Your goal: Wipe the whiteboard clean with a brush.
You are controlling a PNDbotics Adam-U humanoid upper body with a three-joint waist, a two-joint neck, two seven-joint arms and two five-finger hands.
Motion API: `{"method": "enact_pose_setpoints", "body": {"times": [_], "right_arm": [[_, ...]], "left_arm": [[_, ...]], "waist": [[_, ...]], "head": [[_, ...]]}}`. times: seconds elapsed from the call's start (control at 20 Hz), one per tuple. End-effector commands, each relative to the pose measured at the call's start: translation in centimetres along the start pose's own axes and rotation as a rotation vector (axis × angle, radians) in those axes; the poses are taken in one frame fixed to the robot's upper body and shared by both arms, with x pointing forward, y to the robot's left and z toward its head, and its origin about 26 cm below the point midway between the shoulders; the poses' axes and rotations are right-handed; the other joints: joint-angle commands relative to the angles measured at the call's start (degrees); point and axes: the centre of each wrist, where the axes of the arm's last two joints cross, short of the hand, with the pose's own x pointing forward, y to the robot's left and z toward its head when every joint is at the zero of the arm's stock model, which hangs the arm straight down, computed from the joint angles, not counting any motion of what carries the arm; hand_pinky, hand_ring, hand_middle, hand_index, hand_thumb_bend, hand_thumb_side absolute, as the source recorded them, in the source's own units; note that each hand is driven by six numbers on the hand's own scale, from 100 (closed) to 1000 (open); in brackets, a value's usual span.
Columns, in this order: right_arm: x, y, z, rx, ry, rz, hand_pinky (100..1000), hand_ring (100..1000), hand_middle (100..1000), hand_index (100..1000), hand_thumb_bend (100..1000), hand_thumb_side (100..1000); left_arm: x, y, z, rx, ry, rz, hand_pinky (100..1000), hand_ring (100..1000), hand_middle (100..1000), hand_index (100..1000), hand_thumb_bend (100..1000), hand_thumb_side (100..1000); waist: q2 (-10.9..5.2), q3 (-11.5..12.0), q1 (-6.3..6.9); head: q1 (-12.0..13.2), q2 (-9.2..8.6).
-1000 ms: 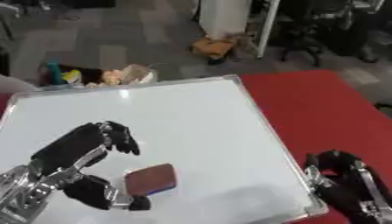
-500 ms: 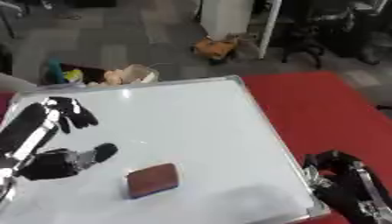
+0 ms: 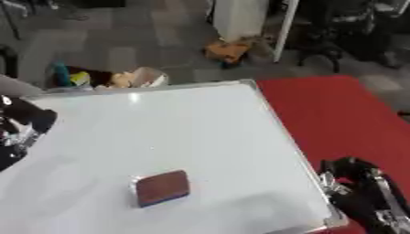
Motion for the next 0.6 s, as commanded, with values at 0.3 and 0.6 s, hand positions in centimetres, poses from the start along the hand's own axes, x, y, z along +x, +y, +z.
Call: {"method": "enact_pose_setpoints", "body": {"times": [0.3,0.6], "right_arm": [[0.2,-0.4,-0.3,-0.029,-0.020,0.011,183,472,363,492,100,325],[0.1,-0.4,-0.2,-0.047,-0.018,0.009,183,472,363,493,100,402]], "left_arm": [[-1.4,1.4,1.0,0.156,0.094,0.139,425,538,484,603,660,894],[-2.2,1.2,1.6,0.174,0.136,0.172,425,540,486,603,654,899]], "waist": [[-1.12,0.5,0.23],[-1.26,0.6,0.13]], "head": [[2.6,0.55],[3.3,1.37]]}}
